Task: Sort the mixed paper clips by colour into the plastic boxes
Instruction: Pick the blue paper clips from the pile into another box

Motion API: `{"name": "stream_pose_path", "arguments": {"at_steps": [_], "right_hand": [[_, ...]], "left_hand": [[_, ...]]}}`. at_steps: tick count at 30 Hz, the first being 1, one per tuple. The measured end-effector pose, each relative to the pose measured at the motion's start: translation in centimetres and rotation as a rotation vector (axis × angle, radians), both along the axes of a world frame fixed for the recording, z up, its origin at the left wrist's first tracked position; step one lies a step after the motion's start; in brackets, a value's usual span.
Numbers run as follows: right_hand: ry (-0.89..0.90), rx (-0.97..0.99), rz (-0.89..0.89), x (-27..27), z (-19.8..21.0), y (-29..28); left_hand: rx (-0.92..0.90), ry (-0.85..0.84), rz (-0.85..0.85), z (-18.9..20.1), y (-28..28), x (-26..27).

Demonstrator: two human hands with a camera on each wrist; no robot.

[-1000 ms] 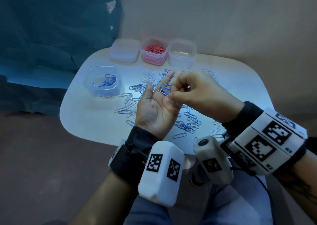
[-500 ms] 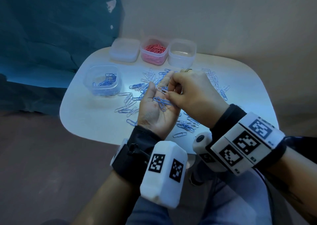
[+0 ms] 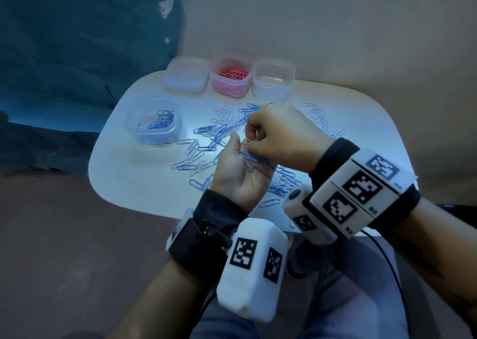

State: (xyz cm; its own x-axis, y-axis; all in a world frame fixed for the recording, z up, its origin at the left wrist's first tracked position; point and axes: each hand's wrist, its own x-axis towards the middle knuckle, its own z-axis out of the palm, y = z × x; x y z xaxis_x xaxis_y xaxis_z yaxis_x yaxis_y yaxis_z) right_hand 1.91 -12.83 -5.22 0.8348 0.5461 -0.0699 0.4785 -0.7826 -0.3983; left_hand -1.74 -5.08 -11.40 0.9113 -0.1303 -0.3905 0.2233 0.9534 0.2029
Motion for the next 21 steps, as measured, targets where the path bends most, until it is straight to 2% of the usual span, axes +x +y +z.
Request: {"name": "stream_pose_path", "arguments": {"at_steps": [2,6,9,11,13,15,19,21], "right_hand": [[0.059,0.074,-0.049,0.4,0.1,0.1],[0.323,0.477,-0.154,1.0,0.0,-0.1],[0.444,0.637,-0.184,0.9,0.3,-0.4],[0.481,0.751,-0.204,0.7,0.9,-0.8],[0.407,0.82,-0.248,1.3,0.9,-1.8],[0.304,0.716,-0.291,2.5,0.4,-2.7],[0.177,0.148,-0.212,3.6,-1.7,-3.3],[0.121,0.111,-0.219,3.5,-2.2,-3.1]], "left_hand": [[0.004,-0.003,0.008,0.2,-0.1,0.0],[-0.052,-0.04,0.054,0.6,0.0,0.1],[-0.088,-0.024,0.062,1.0,0.0,0.3],[-0.056,-0.009,0.057,1.2,0.3,0.3],[-0.04,0.019,0.076,1.1,1.1,0.2],[0.02,0.059,0.07,1.2,2.4,-0.2],[0.147,-0.025,0.042,2.8,6.2,-0.9],[0.319,-0.104,0.024,4.5,8.7,-0.5]]}}
